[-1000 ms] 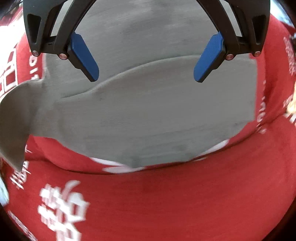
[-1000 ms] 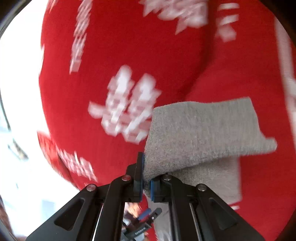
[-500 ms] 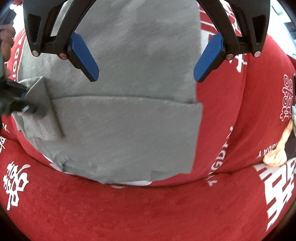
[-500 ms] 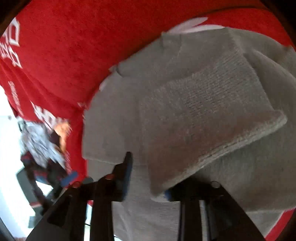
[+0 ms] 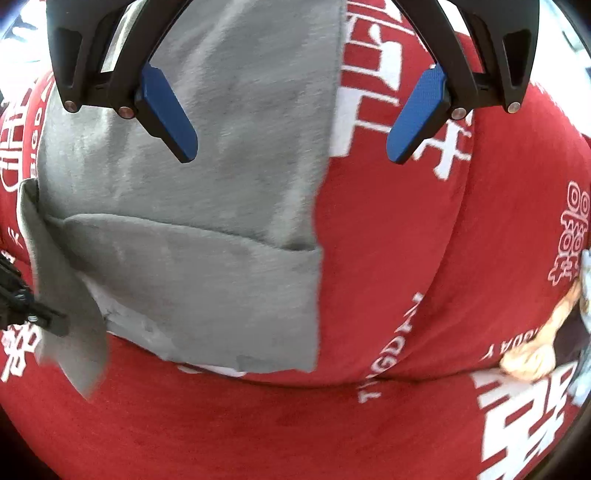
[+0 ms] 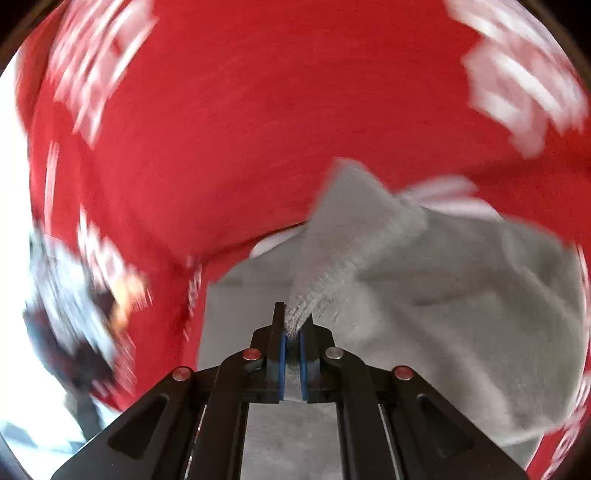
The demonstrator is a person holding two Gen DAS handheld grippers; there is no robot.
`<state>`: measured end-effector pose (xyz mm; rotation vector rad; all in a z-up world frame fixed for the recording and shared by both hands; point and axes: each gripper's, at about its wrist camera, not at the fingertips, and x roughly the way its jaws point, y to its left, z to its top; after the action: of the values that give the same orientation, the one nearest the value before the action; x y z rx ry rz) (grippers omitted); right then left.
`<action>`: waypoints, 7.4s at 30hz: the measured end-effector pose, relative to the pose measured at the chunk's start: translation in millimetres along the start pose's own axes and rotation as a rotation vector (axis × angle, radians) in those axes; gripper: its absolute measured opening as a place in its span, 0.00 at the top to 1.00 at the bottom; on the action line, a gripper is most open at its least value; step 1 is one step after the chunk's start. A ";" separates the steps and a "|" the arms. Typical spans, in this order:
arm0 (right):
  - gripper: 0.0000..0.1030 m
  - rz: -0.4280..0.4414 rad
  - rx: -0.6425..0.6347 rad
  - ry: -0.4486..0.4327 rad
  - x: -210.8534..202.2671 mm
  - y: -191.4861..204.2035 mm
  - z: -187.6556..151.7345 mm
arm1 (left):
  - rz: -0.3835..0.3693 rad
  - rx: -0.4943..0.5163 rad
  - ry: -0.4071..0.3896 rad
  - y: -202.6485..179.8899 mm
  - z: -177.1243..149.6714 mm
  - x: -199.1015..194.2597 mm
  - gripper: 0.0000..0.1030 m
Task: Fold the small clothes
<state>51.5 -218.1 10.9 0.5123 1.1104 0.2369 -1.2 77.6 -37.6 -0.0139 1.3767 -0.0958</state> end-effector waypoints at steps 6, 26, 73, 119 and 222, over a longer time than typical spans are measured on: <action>0.74 -0.143 -0.273 0.301 90.3 52.5 -35.0 | -0.056 -0.035 0.009 14.5 3.4 -1.5 0.00; 0.49 0.171 0.784 0.046 -45.2 -175.8 -125.7 | -0.492 -0.247 0.133 -54.9 85.4 75.1 0.00; 0.92 0.010 0.625 0.115 -52.2 -279.0 -17.0 | -0.177 0.104 0.053 -110.8 85.4 65.5 0.41; 0.53 -0.078 0.464 0.268 -101.5 -143.5 -131.9 | -0.001 0.130 0.063 -40.9 12.9 -9.4 0.13; 0.00 -0.095 0.299 0.413 -141.1 -105.3 -279.3 | -0.103 0.092 0.173 -8.4 -195.8 -59.2 0.00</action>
<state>-267.9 -292.7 -26.8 0.6937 1.5827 0.0939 -204.8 82.8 -17.0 0.0007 1.5428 -0.2518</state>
